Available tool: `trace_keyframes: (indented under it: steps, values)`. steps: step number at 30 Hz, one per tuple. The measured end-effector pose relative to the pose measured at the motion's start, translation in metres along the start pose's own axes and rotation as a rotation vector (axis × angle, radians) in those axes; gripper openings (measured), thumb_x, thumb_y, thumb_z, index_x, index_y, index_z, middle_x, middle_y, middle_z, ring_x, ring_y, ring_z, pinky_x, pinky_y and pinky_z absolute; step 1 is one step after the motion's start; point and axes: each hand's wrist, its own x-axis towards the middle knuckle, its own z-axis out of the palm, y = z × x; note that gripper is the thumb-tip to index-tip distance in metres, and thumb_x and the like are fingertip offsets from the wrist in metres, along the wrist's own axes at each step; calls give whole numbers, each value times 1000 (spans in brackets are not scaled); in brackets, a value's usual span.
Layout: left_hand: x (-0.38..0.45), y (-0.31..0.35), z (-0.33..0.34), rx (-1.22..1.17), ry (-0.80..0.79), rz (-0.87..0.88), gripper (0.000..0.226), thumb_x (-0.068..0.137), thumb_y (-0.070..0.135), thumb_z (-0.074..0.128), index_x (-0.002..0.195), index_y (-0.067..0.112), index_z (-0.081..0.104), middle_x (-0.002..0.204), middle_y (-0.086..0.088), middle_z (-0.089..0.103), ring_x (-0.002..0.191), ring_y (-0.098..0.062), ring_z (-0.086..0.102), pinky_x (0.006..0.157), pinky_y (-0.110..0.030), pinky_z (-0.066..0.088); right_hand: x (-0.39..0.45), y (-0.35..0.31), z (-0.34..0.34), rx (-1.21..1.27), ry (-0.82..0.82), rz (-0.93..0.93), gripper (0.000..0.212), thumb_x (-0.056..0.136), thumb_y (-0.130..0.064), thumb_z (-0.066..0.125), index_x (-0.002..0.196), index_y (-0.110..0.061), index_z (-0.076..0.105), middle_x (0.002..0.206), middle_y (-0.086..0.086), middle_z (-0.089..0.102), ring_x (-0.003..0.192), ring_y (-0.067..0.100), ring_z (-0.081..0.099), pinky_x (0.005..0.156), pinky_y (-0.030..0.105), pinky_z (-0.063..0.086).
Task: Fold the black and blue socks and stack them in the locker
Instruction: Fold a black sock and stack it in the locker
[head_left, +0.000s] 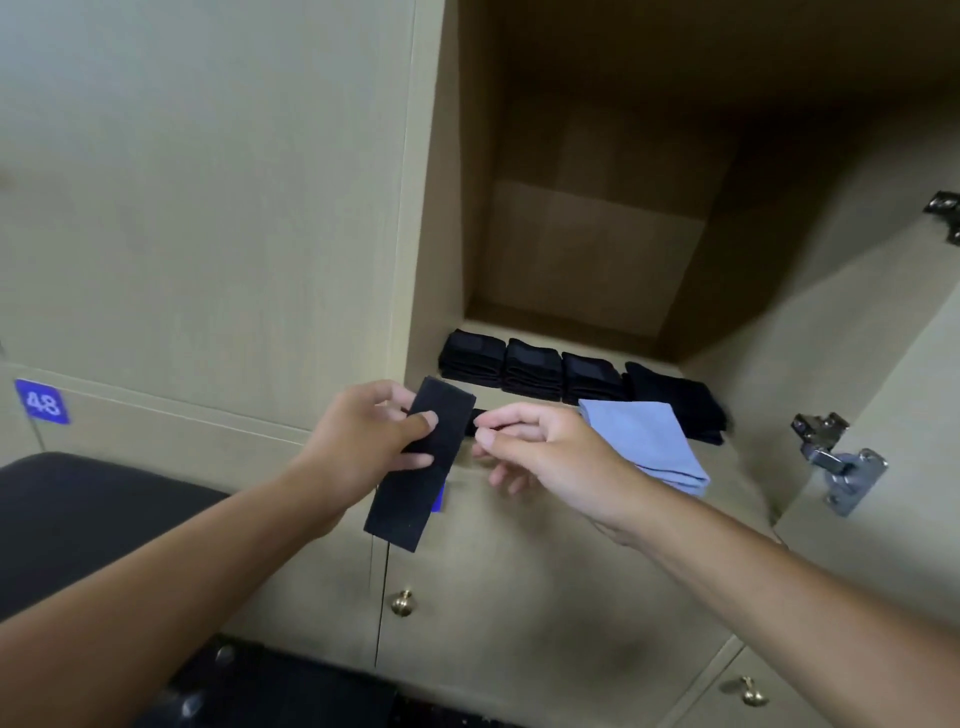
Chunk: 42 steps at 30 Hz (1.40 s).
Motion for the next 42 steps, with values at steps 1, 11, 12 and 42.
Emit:
trace_keyframes:
  steps: [1, 11, 12, 42]
  values:
    - [-1, 0, 0, 6, -11, 7, 8, 96, 8, 68, 98, 1, 65, 78, -8, 71, 71, -15, 73, 65, -19, 60, -1, 0, 1, 17, 5, 0, 21, 97, -26, 67, 114, -15, 69, 100, 3, 78, 74, 14, 68, 70, 26, 53]
    - [-7, -8, 7, 109, -171, 116, 9, 98, 14, 66, 94, 8, 69, 77, -8, 68, 82, -17, 72, 82, -36, 63, -5, -1, -1, 175, -17, 55, 21, 100, -30, 63, 106, -10, 67, 82, 7, 74, 61, 14, 62, 63, 22, 54]
    - [-8, -8, 7, 118, -183, 127, 14, 99, 18, 65, 91, 7, 68, 75, -4, 67, 80, -15, 71, 84, -38, 63, -6, -2, -2, 207, -60, 62, 27, 101, -33, 60, 112, -9, 65, 87, 9, 77, 69, 16, 69, 70, 25, 58]
    - [-10, -19, -14, -262, -144, -331, 32, 93, 15, 72, 122, 2, 68, 101, -11, 71, 69, -17, 71, 61, -22, 58, -17, 5, -46, -71, -282, -122, 14, 77, -14, 77, 90, -14, 72, 84, 5, 72, 79, 5, 67, 79, 13, 48]
